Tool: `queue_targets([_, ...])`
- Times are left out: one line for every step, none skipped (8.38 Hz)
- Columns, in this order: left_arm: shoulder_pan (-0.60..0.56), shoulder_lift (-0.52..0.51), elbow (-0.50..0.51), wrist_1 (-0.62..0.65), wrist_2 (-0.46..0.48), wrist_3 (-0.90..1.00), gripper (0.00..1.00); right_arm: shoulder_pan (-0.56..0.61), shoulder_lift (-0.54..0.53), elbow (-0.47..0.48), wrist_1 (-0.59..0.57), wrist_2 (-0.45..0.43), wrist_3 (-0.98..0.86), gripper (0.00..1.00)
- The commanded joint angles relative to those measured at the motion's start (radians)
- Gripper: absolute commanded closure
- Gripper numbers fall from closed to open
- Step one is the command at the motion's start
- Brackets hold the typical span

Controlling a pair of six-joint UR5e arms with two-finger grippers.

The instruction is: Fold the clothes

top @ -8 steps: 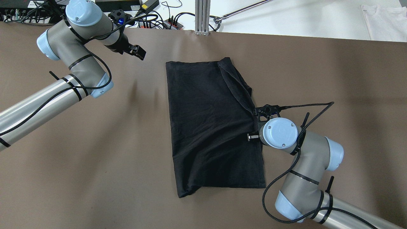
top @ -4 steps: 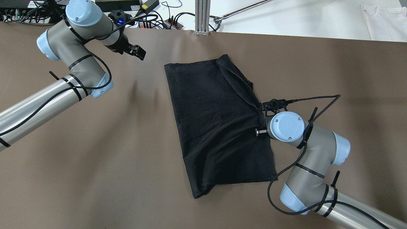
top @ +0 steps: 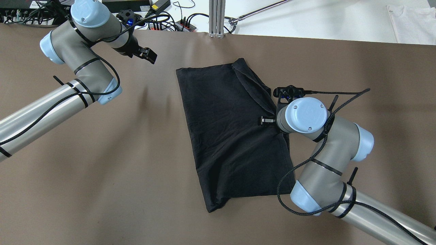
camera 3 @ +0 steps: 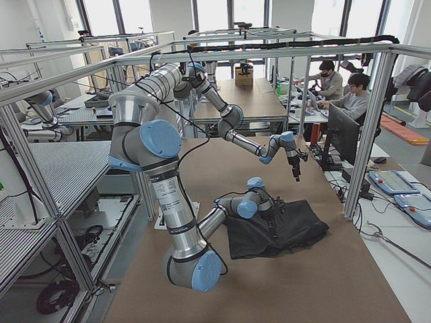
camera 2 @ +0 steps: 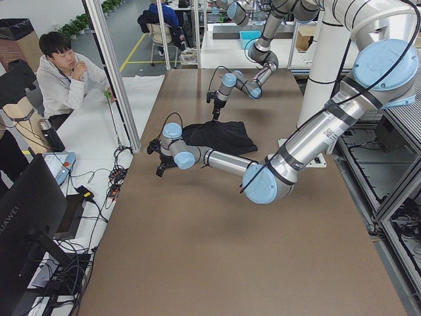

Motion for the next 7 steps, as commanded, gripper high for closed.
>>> queue_targets([-0.002,0.001,-0.002,0.0,0.0,-0.001,0.0,0.031,0.23,-0.277,-0.006,-0.002,-0.081,0.07])
queue_targets([-0.002,0.003,-0.002,0.0,0.0,-0.001,0.0,0.047,0.285,-0.36,-0.006,-0.004,-0.145,0.07])
queue_targets([-0.002,0.012,-0.004,-0.001,-0.002,0.001,0.0,0.069,0.319,-0.429,-0.003,-0.005,-0.214,0.07])
queue_targets([-0.002,0.017,-0.004,-0.001,-0.002,0.001,0.0,0.087,0.364,-0.498,0.003,-0.005,-0.273,0.07])
queue_targets([-0.002,0.017,-0.004,-0.001,-0.002,0.001,0.0,0.092,0.396,-0.569,0.029,-0.008,-0.299,0.08])
queue_targets([-0.002,0.017,-0.004,-0.001,-0.002,0.001,0.0,0.095,0.398,-0.633,0.111,-0.022,-0.33,0.12])
queue_targets([-0.002,0.018,-0.005,-0.001,-0.002,0.001,0.0,0.106,0.398,-0.655,0.125,-0.037,-0.36,0.37])
